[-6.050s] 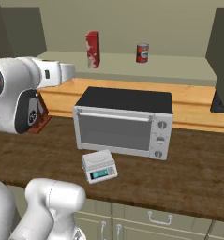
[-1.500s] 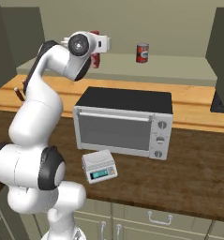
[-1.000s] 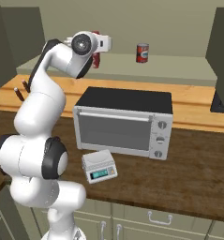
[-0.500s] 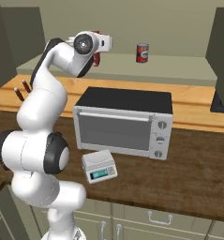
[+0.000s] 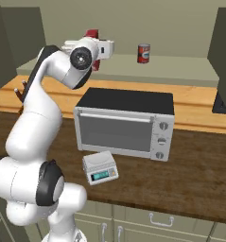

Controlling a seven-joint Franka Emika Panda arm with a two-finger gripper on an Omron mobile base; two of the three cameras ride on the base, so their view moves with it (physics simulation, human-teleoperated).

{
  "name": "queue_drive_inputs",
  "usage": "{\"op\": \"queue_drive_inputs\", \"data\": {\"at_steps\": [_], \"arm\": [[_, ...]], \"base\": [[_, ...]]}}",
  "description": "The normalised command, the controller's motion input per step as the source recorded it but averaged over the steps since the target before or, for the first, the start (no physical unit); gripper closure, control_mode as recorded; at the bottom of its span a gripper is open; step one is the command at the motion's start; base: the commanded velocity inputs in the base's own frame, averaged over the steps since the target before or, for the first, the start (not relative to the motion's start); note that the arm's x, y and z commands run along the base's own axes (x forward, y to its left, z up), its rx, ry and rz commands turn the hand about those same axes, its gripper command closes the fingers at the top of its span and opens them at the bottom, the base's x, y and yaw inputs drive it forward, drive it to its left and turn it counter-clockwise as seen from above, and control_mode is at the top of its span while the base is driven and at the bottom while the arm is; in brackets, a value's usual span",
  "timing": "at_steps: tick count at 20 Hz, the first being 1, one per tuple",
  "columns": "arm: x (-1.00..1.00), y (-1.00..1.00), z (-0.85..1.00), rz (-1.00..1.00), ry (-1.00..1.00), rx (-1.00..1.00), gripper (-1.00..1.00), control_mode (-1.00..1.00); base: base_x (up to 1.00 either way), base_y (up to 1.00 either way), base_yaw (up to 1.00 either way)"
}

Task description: Pick the cereal and place it on the digital scale for weighing, and close the cabinet.

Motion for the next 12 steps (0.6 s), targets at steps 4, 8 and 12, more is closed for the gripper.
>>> {"op": "queue_drive_inputs", "data": {"at_steps": [4, 8, 12], "arm": [[-1.0, -0.03, 0.0, 0.0, -0.08, 0.0, 1.0, -1.0], [-0.99, -0.34, -0.06, -0.02, 0.0, 0.0, 1.0, -1.0], [-1.0, -0.45, 0.0, -0.01, 0.15, 0.0, 1.0, -1.0]], "base": [[0.0, 0.0, 0.0], [0.0, 0.0, 0.0], [0.0, 0.0, 0.0]]}}
